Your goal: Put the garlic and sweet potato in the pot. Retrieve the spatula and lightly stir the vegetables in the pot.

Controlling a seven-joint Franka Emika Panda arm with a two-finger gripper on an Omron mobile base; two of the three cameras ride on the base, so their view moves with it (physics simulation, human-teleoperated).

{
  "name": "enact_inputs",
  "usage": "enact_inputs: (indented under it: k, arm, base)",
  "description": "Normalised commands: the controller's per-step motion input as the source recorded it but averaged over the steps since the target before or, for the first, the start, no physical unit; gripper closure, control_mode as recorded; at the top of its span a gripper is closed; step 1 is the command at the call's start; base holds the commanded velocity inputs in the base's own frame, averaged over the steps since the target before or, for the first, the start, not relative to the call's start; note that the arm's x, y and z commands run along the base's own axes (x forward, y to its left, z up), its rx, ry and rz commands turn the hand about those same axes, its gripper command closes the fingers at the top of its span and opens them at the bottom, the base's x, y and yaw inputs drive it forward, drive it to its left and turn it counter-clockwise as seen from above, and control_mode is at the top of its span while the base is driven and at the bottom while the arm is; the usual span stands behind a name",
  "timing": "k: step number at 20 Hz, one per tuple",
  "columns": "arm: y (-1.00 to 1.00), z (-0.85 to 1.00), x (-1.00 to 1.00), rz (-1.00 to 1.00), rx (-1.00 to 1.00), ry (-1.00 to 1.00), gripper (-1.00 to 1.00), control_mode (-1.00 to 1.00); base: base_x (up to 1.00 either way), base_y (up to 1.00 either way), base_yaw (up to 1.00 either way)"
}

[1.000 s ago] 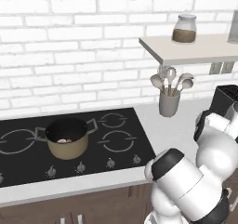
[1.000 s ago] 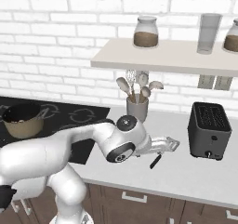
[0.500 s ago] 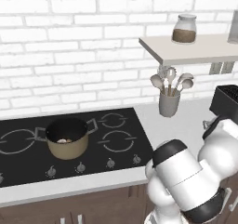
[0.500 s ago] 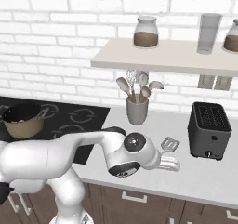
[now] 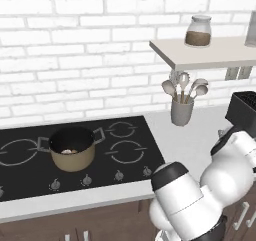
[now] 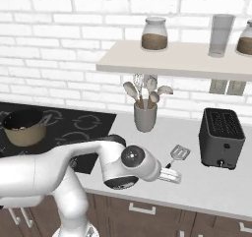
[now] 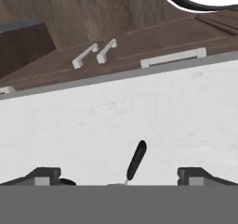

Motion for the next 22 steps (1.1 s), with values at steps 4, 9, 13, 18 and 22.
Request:
enact_inputs:
  k: [4, 9, 13, 18, 22]
  arm:
    - [0.24, 0.00, 0.49, -0.23, 0.14, 0.00, -1.00, -1.00]
    - [0.03, -0.22, 0.26, -0.22, 0.18, 0.00, -1.00, -1.00]
    - [0.16, -0.21, 0.32, -0.22, 0.20, 0.00, -1.00, -1.00]
    - [0.27, -0.11, 0.43, -0.25, 0.17, 0.00, -1.00, -1.00]
    - [0.22, -0.24, 0.48, -0.28, 0.13, 0.00, -1.00, -1.00]
  base:
    - [0.00, 0.00, 0.00]
    - [0.00, 0.00, 0.00]
    - [0.00, 0.00, 0.00]
    - [0.00, 0.00, 0.00]
    - [0.00, 0.00, 0.00]
